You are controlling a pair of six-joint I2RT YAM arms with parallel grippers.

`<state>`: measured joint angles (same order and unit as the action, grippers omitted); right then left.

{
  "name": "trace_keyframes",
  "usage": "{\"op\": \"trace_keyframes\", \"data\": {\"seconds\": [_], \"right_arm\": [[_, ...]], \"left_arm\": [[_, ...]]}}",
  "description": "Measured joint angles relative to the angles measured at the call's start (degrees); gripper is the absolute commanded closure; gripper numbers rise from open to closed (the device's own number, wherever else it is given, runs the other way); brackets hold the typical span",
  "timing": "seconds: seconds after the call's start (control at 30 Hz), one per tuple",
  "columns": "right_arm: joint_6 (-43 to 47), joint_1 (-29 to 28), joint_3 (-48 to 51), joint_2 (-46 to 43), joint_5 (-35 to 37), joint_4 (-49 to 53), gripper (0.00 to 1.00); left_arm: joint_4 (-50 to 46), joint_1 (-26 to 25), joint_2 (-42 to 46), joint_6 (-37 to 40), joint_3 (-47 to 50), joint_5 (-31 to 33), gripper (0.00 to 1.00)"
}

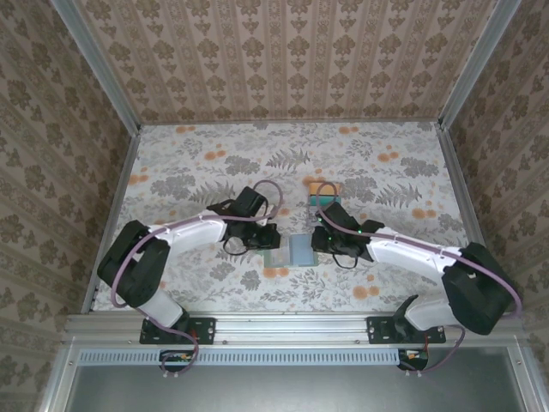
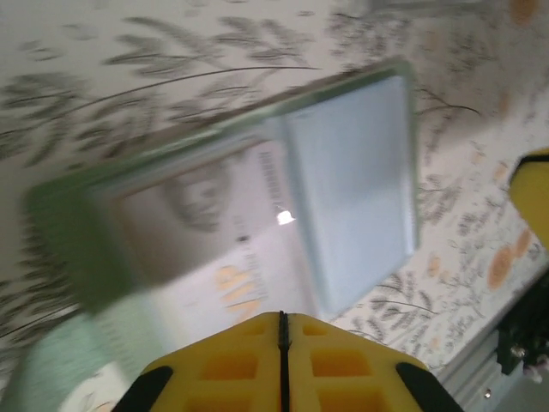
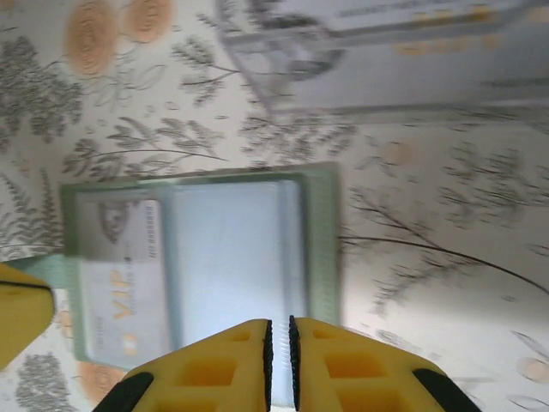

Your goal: Take the credit cards out of the card holder

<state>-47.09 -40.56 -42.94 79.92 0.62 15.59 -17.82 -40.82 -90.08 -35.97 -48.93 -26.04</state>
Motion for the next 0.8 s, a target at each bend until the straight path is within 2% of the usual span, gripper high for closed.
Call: {"op": "trace_keyframes", "data": {"seconds": [0.27, 0.8], "right_arm": [[0.42, -2.86, -5.92, 10.05, -7.63, -4.26, 0.80], [0.11, -2.86, -6.21, 14.97, -12.87, -6.49, 0.81]], "left_arm": [[-0.83, 2.19, 0.96, -0.04, 4.74, 2.51, 1.00], [-0.61, 1.77, 0.94, -0.28, 5.27, 2.78, 1.00]]}}
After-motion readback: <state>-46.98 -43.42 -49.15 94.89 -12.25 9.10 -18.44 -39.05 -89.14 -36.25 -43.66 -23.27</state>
